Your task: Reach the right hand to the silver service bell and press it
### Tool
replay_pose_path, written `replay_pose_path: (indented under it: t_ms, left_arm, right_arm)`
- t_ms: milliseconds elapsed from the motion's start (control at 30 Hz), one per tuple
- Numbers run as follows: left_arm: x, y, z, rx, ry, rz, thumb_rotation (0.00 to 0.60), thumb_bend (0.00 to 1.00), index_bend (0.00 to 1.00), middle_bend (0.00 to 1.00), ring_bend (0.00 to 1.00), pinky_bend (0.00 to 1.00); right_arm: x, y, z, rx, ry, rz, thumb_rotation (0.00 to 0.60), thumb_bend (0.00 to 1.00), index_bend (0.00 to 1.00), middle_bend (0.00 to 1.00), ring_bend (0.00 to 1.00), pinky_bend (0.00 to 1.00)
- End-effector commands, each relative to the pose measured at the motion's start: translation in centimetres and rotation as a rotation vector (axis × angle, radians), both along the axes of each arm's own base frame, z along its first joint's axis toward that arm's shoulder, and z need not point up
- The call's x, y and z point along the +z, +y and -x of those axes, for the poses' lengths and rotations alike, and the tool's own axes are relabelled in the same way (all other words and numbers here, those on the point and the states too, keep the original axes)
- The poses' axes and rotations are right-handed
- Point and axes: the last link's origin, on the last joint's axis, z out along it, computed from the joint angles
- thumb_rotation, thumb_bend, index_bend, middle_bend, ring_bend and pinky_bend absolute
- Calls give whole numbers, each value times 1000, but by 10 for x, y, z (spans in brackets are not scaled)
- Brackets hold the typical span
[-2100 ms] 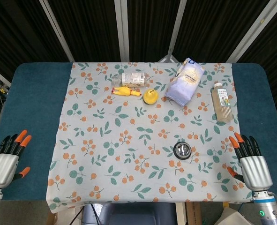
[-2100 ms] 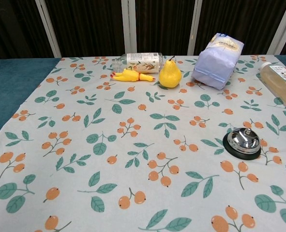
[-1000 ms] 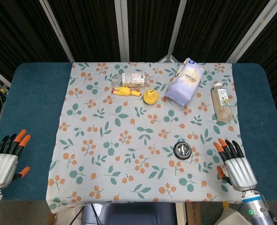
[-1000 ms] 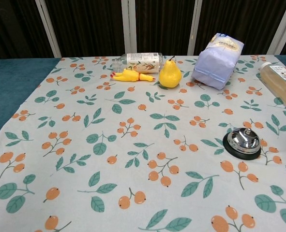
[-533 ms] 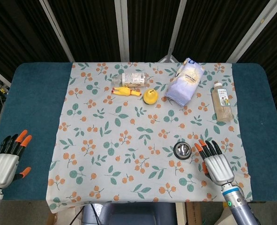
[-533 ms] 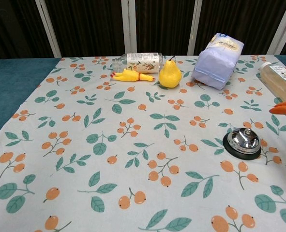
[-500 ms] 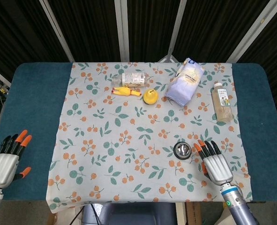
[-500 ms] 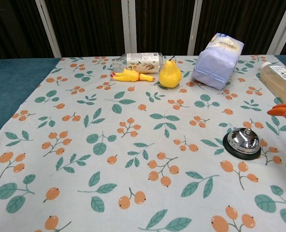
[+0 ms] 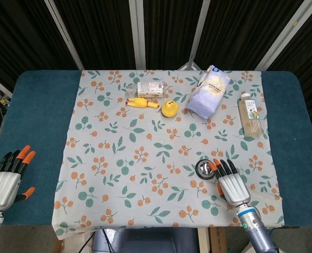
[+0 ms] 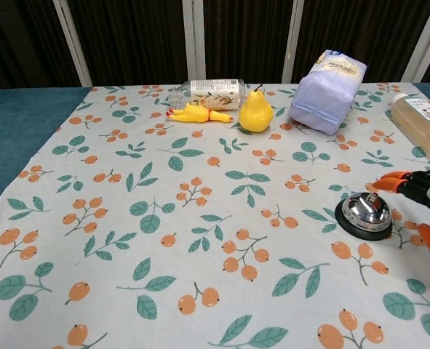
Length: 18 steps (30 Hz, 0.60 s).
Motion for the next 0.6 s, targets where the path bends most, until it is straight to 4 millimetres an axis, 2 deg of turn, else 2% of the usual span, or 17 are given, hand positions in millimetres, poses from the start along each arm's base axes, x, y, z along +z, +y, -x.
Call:
replay_pose_path:
  t_ms: [33, 333, 600]
  left_arm:
    - [0, 0, 0, 1, 0, 0, 600, 49, 0, 0, 0, 0]
    - [-1, 0, 0, 11, -8, 8, 600, 49, 0, 0, 0, 0]
    - [-1, 0, 0, 12, -9, 8, 600, 49, 0, 0, 0, 0]
  right_arm:
    - [-1, -1, -2, 3, -1, 2, 600, 759, 0, 0, 0, 0]
    - [-6, -2, 2, -10, 18, -13, 600, 759, 0, 0, 0, 0]
    - [-15, 6, 9, -12, 68, -57, 600, 760, 0, 0, 0, 0]
